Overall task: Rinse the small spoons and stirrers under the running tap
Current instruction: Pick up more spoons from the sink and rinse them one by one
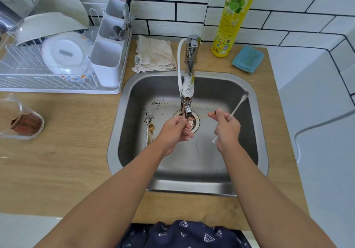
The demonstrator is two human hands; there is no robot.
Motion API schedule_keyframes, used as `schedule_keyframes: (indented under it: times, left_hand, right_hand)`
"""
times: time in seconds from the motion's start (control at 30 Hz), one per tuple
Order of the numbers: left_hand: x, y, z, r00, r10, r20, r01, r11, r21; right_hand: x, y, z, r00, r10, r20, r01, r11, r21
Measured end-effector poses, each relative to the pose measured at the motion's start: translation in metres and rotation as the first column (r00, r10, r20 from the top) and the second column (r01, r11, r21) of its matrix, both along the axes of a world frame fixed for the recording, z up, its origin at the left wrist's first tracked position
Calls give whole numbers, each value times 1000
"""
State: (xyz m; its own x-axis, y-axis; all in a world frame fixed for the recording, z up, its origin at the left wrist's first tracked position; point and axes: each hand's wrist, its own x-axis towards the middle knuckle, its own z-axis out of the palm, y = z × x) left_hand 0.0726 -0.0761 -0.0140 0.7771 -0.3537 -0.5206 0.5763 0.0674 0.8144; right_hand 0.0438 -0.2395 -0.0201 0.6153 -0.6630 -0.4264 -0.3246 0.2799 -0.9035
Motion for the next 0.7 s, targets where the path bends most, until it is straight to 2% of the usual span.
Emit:
schedule_keyframes:
  times: [0.07,0.13,0.23,0.3,0.43,0.53,0.57,0.63,0.7]
  left_hand:
    - [-2,-2,-3,994,102,24,-104,991,82]
    - [-3,-4,-5,985,171,29,-172,982,72]
    - [-7,0,-3,995,94,-32,-96,991,-94]
    - [-8,2,-3,996,45,-77,-56,987,-151]
    - [-2,2,-3,959,139,-249,-164,983,-84]
    - [7,3,-2,897,154,-414,-246,953,-179]
    - [9,5,-1,901,132,-412,-234,950,-208]
    - [12,8,0,949,50,-311,-125,966,-226]
    - [12,7,0,993,-48,-108,38,995,-89]
  right_hand:
    - [-1,6,-1,999,43,-20,-44,999,-17]
    - [-2,10,-1,999,41,-16,-41,999,-8]
    - [-3,8,0,1000,2,-15,-2,1000,6]
    - [-3,5,0,1000,0,-19,0,1000,9]
    - [-3,6,0,997,76,-33,-75,996,47]
    - [-5,0,-2,989,122,78,-130,986,107]
    - [-6,-2,-2,986,135,93,-144,985,99]
    - [-8,-7,-3,989,124,78,-130,989,71]
    - [-7,-8,-4,995,78,57,-82,995,62]
